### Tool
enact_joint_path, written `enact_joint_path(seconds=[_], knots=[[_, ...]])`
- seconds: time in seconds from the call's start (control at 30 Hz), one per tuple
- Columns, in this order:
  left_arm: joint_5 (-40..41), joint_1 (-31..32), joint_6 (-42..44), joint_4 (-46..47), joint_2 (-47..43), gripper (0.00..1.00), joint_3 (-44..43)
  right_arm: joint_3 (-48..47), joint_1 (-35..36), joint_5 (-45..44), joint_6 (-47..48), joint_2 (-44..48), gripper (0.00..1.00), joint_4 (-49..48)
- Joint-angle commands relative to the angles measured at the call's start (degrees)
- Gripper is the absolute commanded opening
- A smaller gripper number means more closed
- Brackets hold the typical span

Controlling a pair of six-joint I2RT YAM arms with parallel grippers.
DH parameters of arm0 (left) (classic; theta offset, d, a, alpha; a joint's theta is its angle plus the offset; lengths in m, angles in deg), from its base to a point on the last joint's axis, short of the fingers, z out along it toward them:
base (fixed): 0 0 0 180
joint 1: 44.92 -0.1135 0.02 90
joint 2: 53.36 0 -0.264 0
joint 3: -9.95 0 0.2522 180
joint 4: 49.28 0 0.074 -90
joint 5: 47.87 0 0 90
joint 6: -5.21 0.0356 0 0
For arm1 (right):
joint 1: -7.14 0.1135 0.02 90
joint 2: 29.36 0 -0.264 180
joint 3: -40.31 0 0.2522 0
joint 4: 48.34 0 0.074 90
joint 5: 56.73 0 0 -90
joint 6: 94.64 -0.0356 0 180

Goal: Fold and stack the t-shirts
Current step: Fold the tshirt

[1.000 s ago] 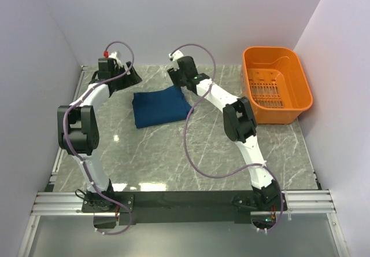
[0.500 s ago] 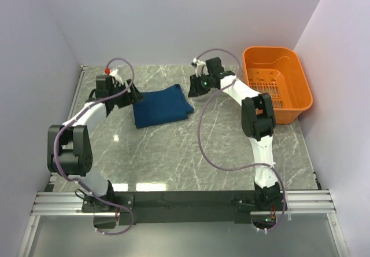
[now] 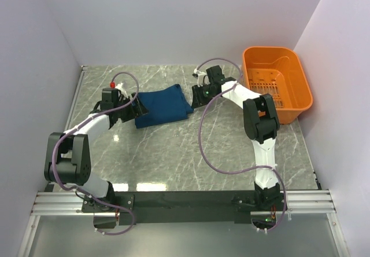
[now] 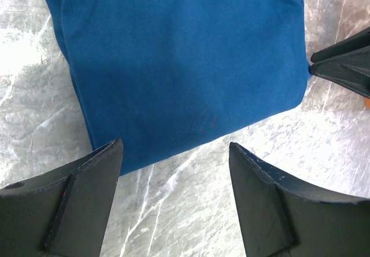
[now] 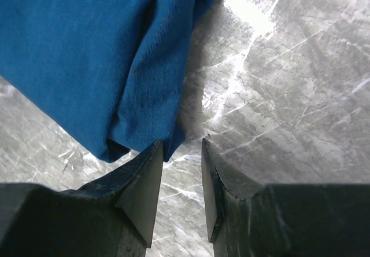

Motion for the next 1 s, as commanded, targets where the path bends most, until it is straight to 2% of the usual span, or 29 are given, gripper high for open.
enact_joint_path(seconds=[0.0,0.2,0.4,0.53,0.67,0.73,0.8,0.9,0.97], knots=[[1.48,0.30,-0.16,2.34,-1.13,0.79,0.34,0.55,0.64,0.11,1.17,2.90,0.41,-0.51],[1.48,0.38,-0.16,2.08,0.53,0.80,-0.18,-1.99,3.02,1.25,1.00,0.79,0.38,1.16],[0.17,0.82,0.19,2.00,4.22,0.80,-1.24,-4.19,3.99,4.59,-1.02,-0.44,0.24,1.86],[0.25,1.35,0.54,1.73,5.90,0.80,-1.94,-5.43,4.34,4.25,-1.03,-0.62,0.23,2.39],[0.43,1.44,0.89,1.47,5.37,0.80,-2.29,-4.29,3.99,-0.15,0.99,2.11,0.37,1.34],[0.52,1.44,1.07,1.20,5.11,0.81,-2.55,-4.63,3.28,-0.15,1.52,2.11,0.40,1.95],[0.52,1.44,1.42,0.59,5.02,0.81,-2.91,-5.51,3.11,-1.29,2.31,1.76,0.50,3.26],[0.51,1.44,1.51,0.41,4.49,0.81,-2.99,-4.20,2.67,-2.79,3.10,2.37,0.57,2.31],[0.52,1.44,1.69,0.32,4.40,0.81,-3.08,-3.23,2.58,-3.66,3.81,3.08,0.58,2.22]])
